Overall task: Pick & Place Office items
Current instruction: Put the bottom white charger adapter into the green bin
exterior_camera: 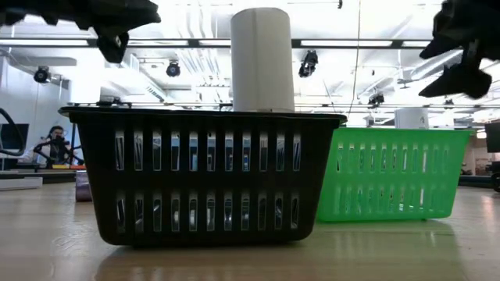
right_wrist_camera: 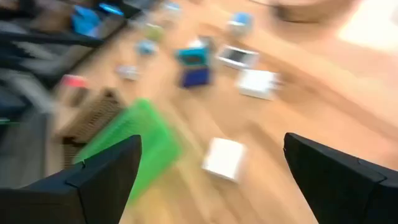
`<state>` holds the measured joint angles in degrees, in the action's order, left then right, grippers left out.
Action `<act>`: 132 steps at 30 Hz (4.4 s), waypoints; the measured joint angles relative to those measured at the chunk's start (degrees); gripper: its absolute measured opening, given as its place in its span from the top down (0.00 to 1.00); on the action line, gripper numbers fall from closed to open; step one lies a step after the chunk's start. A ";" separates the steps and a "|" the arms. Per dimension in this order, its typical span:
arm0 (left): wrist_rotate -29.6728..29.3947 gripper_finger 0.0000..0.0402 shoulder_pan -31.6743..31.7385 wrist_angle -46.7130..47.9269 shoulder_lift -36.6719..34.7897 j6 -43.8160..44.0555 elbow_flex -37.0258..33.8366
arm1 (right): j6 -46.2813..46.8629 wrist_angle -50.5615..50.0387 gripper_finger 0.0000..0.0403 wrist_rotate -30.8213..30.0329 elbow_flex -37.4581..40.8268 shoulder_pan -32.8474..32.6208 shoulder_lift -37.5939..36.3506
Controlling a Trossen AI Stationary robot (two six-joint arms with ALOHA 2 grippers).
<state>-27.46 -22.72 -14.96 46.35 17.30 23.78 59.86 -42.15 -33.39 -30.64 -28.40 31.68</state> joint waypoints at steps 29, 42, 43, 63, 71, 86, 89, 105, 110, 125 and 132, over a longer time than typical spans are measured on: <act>-7.48 0.86 0.04 10.84 -1.98 -11.53 9.56 | 1.23 -25.01 0.05 21.89 -34.65 15.42 63.04; -7.28 0.86 0.03 11.23 -2.38 -10.67 9.30 | 3.89 -10.21 0.05 24.39 -27.30 18.06 61.94; -7.29 0.86 0.04 11.22 -2.38 -10.67 9.30 | 4.44 -9.73 0.05 24.45 -26.68 18.05 61.94; -7.28 0.86 0.02 11.19 -2.38 -10.67 9.21 | 7.00 2.17 0.05 24.45 -19.28 18.05 62.33; -7.28 0.86 0.02 11.19 -2.38 -10.67 9.21 | 8.02 4.02 0.19 24.42 -17.85 18.05 62.33; -7.28 0.86 0.03 11.19 -2.38 -10.64 9.21 | 2.67 7.80 0.59 24.60 -18.36 17.85 62.33; -7.28 0.86 0.03 11.17 -2.38 -10.64 9.21 | 1.30 5.64 0.59 24.36 -18.55 17.75 62.27; -7.28 0.86 0.04 11.17 -2.38 -10.64 8.89 | 1.91 -5.43 0.59 8.61 -22.59 7.97 54.82; -7.28 0.86 0.04 11.17 -2.38 -10.64 8.86 | 3.71 -5.43 0.59 4.66 -24.24 3.65 50.36; -7.30 0.86 0.04 11.13 -2.38 -10.64 8.86 | -28.56 19.03 0.59 -7.83 -30.09 -5.05 52.38; -7.30 0.86 0.02 11.13 -2.38 -10.64 8.86 | -34.58 19.81 0.59 2.69 -34.24 -4.63 58.09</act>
<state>-34.76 -22.70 -3.84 43.97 6.66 32.64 25.28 -22.35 -30.70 -64.88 -33.04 89.77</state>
